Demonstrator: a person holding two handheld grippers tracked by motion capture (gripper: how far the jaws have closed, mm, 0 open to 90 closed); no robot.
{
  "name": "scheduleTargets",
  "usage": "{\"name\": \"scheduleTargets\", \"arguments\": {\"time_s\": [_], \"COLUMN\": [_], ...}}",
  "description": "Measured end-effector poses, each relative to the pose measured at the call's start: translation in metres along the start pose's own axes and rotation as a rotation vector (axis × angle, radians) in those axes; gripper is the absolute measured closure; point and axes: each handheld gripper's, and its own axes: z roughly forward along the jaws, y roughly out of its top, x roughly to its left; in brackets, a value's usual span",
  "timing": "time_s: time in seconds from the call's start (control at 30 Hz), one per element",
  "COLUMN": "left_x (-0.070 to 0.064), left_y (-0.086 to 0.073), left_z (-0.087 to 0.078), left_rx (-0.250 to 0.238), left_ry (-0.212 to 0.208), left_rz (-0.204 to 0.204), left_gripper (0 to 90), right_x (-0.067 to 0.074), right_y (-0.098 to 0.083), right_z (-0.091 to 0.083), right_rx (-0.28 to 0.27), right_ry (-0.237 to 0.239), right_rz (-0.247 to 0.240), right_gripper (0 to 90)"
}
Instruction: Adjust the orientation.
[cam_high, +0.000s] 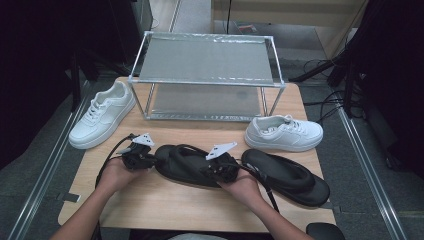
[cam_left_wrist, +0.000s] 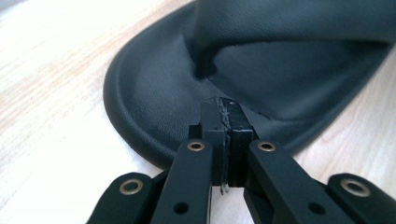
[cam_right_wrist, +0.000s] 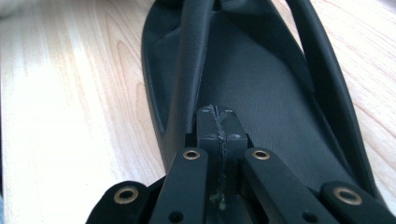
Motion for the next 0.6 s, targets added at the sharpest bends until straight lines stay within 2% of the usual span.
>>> {"name": "scheduleTargets", "arguments": {"time_s": [0.07,0.2,0.43,0.6], "left_x": [0.002,0.003,0.011,0.013], "left_y": [0.002,0.009,0.016,0.023], "left_z": [0.001,0.004,0.010,0.014], "left_rx": [0.000,0.011,-0.004,-0.007], "left_ry": [-0.002,0.019,0.010,0.014], "left_rz": [-0.005,0.009,-0.007,-0.014], "left_gripper": [90.0,90.0,90.0,90.0], "right_x": [0.001,0.005,0.016,0.018], "right_y": [0.000,0.001,0.001,0.002], "right_z": [0.001,0.003,0.009,0.010], "right_rx": [0.000,0.006,0.026,0.027], "right_ry": [0.005,0.018,0.045,0.055], "right_rz": [0.000,-0.005,-0.026,-0.028], "right_gripper": [90.0,90.0,90.0,90.0]}}
